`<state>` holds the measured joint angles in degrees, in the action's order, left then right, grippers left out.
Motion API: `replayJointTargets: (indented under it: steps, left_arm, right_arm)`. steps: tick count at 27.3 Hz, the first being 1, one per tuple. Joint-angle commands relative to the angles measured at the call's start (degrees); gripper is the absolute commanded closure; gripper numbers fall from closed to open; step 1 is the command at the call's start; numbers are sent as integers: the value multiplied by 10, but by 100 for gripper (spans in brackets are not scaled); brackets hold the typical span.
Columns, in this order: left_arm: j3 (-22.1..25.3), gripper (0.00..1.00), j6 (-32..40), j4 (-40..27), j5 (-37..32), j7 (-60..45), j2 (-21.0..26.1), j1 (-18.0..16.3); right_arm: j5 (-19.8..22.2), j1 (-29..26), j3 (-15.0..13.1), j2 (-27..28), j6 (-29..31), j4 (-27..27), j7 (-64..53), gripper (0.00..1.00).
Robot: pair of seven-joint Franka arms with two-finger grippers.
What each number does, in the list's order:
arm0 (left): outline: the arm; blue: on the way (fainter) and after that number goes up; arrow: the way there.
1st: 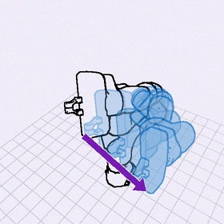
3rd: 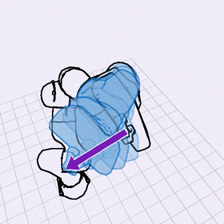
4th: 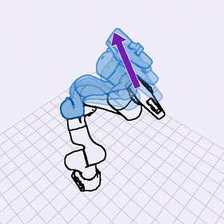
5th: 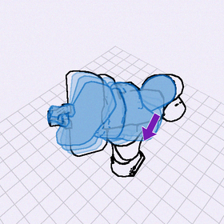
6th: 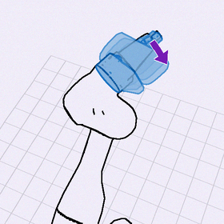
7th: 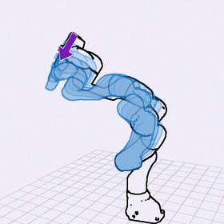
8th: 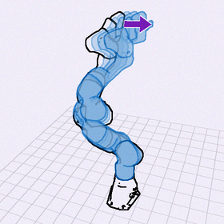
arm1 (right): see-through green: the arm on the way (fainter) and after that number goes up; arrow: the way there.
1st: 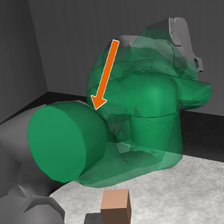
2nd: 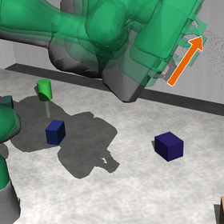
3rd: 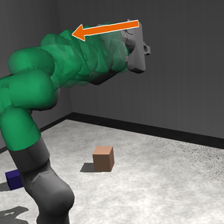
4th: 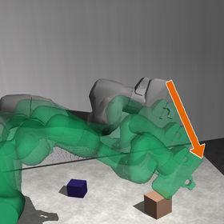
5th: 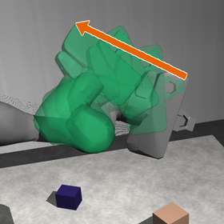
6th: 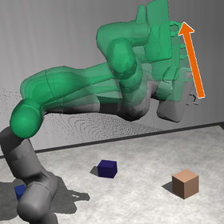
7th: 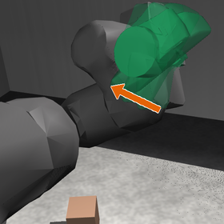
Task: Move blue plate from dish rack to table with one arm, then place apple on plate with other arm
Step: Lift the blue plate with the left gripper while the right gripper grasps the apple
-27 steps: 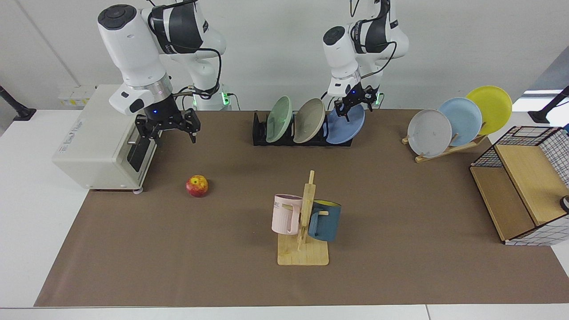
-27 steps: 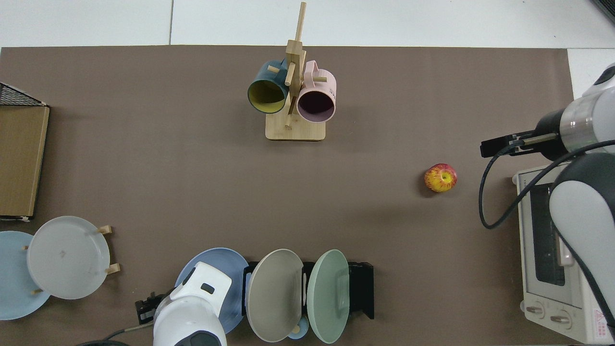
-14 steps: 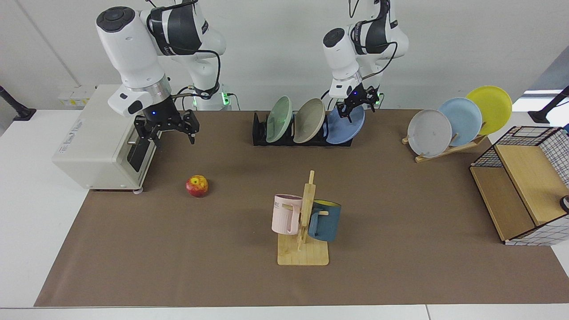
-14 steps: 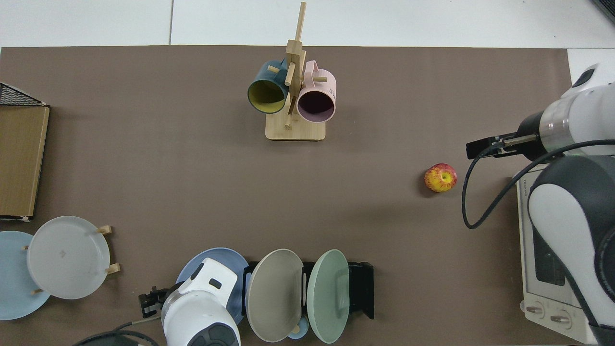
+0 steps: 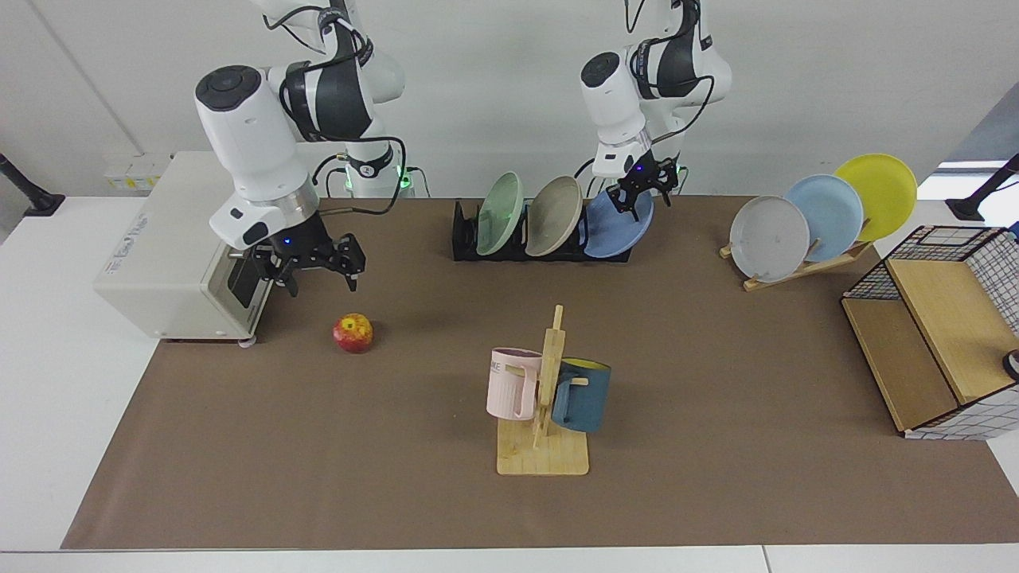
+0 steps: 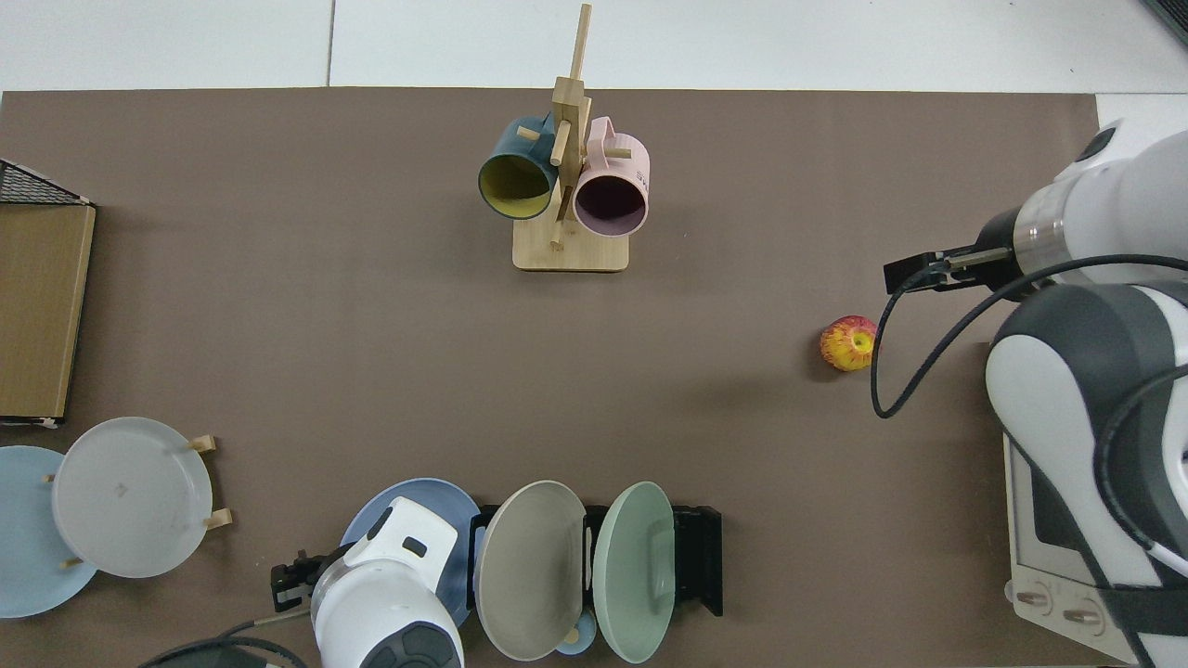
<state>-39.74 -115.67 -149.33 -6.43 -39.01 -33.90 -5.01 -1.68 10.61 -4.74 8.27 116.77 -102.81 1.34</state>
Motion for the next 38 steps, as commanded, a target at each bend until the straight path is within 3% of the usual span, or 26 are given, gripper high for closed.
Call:
replayJointTargets:
  steps: [1,8,10,12,22,27,28,29,35,38]
  left_arm:
    - [-7,48,-17,-8,-4,-7,-2,-8]
    - [-7,68,-19,-8,-4,-7,-1,-8]
    - [-7,79,-19,-8,-4,-7,-1,-8]
    - [-7,98,-21,-8,-5,-5,-1,-8]
    - [-19,100,-10,1,-10,-21,-2,-8]
    - [-65,100,76,56,-47,-52,-7,-13]
    - [-72,100,92,69,-57,-63,-7,-13]
    - [-78,100,105,76,-61,-69,-8,-12]
    - [-99,100,165,108,-101,-70,-13,-12]
    - [-106,100,200,133,-111,-70,-12,-15]
  right_arm:
    - [-2,6,2,22,52,-27,16,0]
    - [-1,0,1,40,131,-89,17,0]
    - [-1,-1,1,50,138,-92,14,0]
    - [0,-2,1,66,141,-92,11,0]
    - [0,-8,1,98,184,-128,12,0]
    - [0,-9,1,101,183,-136,10,0]
    - [0,-9,1,100,182,-139,9,5]
    - [1,-9,1,99,182,-141,8,16]
    - [3,-9,0,94,144,-141,-11,92]
    - [4,-9,-1,88,123,-127,-12,98]
